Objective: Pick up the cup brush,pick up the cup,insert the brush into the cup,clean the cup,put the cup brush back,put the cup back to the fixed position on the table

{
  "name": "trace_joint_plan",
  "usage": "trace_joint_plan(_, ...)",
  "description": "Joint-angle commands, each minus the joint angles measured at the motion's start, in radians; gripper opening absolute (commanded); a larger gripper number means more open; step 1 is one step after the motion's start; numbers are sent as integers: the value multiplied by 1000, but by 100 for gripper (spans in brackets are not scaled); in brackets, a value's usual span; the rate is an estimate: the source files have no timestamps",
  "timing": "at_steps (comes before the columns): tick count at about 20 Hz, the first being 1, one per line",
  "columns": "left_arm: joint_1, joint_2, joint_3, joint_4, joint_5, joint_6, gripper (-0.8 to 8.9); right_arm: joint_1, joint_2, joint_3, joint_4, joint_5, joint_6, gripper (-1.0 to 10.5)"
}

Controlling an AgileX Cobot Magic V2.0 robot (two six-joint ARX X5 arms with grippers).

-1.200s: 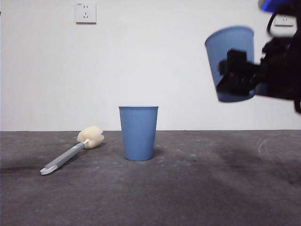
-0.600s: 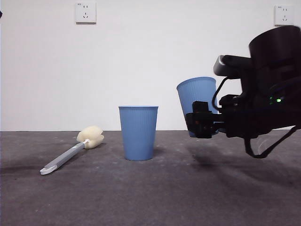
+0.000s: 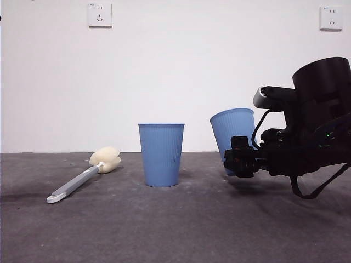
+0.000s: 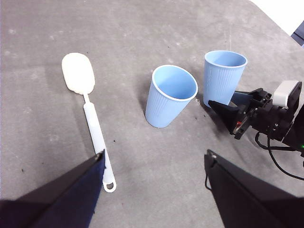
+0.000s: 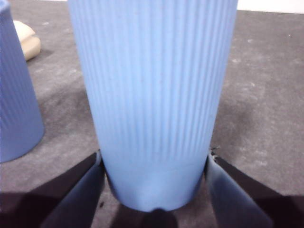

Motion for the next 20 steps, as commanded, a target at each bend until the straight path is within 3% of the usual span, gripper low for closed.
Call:
trace_joint_plan(1, 2, -2, -6, 3, 4, 13, 350, 1, 11, 16, 19, -10, -7, -13)
trace_joint_plan(17, 2, -2, -6, -2, 4, 23, 350, 12, 76, 42, -124, -52, 49, 20)
trace_joint_plan(20, 2, -2, -6, -7, 5, 23, 350, 16, 76, 41, -162, -64, 70, 168)
